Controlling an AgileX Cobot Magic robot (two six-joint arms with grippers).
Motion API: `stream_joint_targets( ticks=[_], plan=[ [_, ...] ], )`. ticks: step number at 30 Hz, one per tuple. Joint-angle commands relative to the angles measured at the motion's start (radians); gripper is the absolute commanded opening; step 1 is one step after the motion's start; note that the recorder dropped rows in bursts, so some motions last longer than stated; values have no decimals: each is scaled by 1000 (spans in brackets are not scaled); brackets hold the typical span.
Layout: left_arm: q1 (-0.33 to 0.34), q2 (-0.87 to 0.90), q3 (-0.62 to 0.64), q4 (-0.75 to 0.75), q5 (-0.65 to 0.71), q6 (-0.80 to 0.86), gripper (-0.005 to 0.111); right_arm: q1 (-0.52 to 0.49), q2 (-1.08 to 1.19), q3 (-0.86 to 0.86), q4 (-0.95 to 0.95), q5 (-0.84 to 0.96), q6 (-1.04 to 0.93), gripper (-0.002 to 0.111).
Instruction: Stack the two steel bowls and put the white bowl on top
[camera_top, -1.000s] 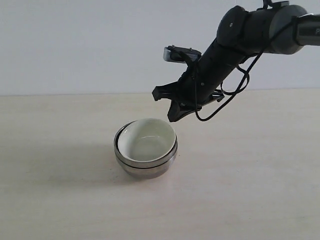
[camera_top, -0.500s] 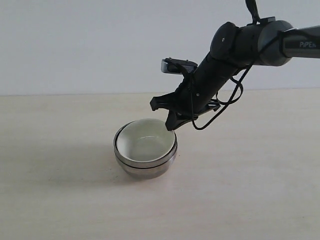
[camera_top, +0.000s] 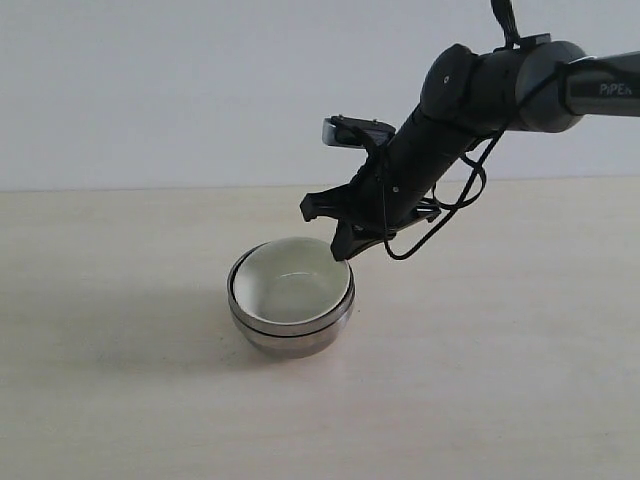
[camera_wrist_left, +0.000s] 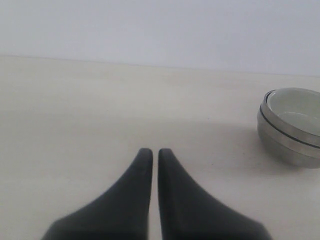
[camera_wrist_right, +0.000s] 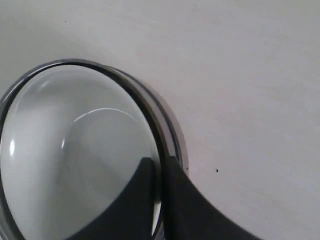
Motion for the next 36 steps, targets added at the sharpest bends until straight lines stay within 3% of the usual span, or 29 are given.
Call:
stream_joint_targets(
  ticks=[1,14,20,29,36],
  plan=[
    [3,-3,4,2,-3,-1,4,1,-2,5,7,8,-2,0],
    [3,-3,4,2,-3,-1,4,-1,-228,68,1,-34,5,0],
    [3,-3,4,2,-3,-1,4,-1,-416,289,-8,-192,1,0],
    [3,-3,4,2,-3,-1,4,1,-732,790,55,-545,-4,0],
    [3,-3,4,2,-3,-1,4,1,-980,1091,68,-698,0,0]
  ],
)
